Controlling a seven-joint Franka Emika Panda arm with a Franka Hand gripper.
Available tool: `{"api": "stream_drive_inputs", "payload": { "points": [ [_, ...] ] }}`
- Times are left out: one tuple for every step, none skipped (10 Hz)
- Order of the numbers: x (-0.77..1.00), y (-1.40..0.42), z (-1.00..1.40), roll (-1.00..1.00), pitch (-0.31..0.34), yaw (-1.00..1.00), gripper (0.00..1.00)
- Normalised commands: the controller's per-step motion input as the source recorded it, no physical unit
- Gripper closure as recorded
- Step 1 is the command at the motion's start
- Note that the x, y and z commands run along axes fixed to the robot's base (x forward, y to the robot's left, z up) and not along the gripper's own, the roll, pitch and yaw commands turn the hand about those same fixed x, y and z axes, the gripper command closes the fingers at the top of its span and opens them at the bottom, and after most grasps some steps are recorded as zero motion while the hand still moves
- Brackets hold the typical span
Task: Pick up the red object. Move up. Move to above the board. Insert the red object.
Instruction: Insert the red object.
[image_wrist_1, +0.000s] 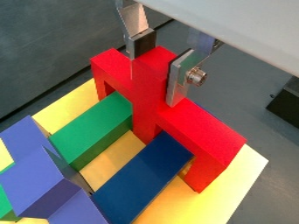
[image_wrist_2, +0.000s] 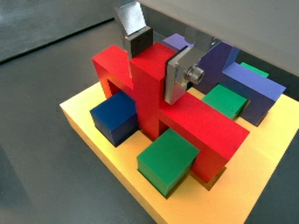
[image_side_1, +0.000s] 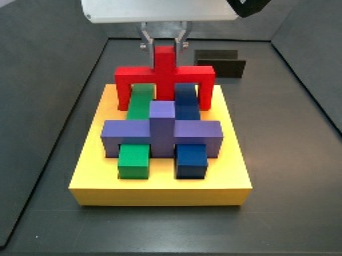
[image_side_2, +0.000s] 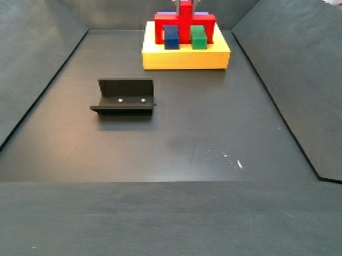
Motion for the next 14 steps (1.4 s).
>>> {"api": "stream_drive_inputs", "payload": {
  "points": [
    [-0.13, -0.20, 0.17, 0.31, 0.000, 0.15, 1.00],
    [0.00, -0.20, 0.00, 0.45, 0.000, 0.14, 1.00],
    [0.00, -0.27, 0.07, 0.50, 0.000, 0.13, 1.00],
    [0.00, -0.19, 0.00, 0.50, 0.000, 0.08, 1.00],
    [0.00, -0.09, 0.00, 0.50, 0.003, 0.05, 1.00],
    [0.00, -0.01, 0.01, 0.48, 0.000, 0.04, 1.00],
    [0.00, 0.00, 0.00, 0.47, 0.010, 0.05, 1.00],
    [0.04, 0.00, -0.05, 0.36, 0.011, 0.02, 1.00],
    [0.00, 0.00, -0.40, 0.12, 0.000, 0.00, 1.00],
    [0.00, -0.05, -0.37, -0.02, 0.010, 0.00, 1.00],
    [0.00, -0.05, -0.15, -0.16, 0.056, 0.00, 1.00],
    [0.00, 0.00, -0.09, -0.23, 0.067, 0.00, 1.00],
    [0.00, 0.00, -0.05, -0.26, 0.081, 0.00, 1.00],
    [0.06, 0.00, 0.00, -0.31, 0.093, -0.05, 1.00]
  ]
}}
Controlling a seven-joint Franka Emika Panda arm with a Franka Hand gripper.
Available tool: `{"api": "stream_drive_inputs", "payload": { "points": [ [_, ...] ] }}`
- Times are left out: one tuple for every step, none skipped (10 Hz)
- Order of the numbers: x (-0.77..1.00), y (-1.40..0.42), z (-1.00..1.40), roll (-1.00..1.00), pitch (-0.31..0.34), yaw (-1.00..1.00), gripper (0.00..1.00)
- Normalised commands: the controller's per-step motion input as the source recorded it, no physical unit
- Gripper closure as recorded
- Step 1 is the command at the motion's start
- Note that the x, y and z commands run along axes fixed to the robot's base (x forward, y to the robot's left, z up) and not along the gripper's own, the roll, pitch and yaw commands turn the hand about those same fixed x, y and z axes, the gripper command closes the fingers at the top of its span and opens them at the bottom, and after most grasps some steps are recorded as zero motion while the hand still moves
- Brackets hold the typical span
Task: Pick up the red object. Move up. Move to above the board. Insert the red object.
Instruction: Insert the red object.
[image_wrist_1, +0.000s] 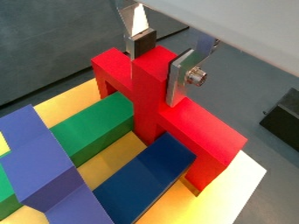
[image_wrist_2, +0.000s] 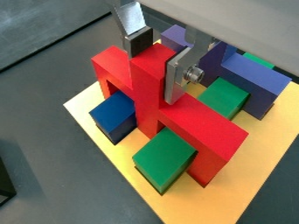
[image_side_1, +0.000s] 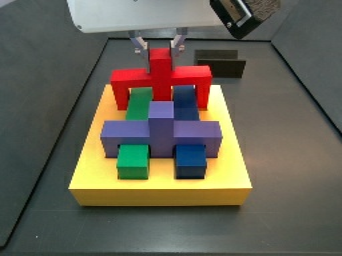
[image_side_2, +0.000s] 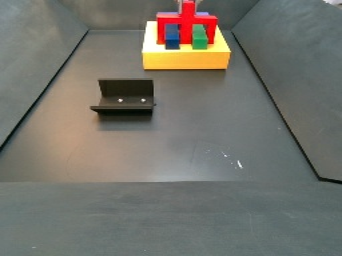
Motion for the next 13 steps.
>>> {"api": "stream_drive_inputs", "payload": {
  "points": [
    [0.02, 0.00, 0.00, -0.29, 0.073, -0.06, 1.00],
    [0.03, 0.07, -0.13, -0.27, 0.049, -0.08, 1.00],
    [0.06, 0.18, -0.16, -0.32, 0.046, -0.13, 1.00],
    [0.12, 0.00, 0.00, -0.27, 0.083, -0.14, 1.00],
    [0.05, -0.03, 0.00, -0.20, 0.057, -0.12, 1.00],
    [0.13, -0.01, -0.08, -0.13, 0.050, -0.17, 1.00],
    [0.12, -0.02, -0.10, -0.12, 0.049, -0.21, 1.00],
    [0.04, 0.02, -0.23, -0.08, 0.017, -0.19, 1.00],
    [0.00, 0.17, -0.35, 0.00, 0.000, -0.13, 1.00],
    [0.02, 0.01, -0.55, 0.04, 0.000, 0.00, 1.00],
    [0.01, 0.00, -0.74, 0.10, 0.000, 0.00, 1.00],
    [0.00, 0.00, -0.72, 0.07, -0.050, 0.05, 1.00],
    [0.00, 0.00, 0.00, 0.00, 0.000, 0.00, 1.00]
  ]
}}
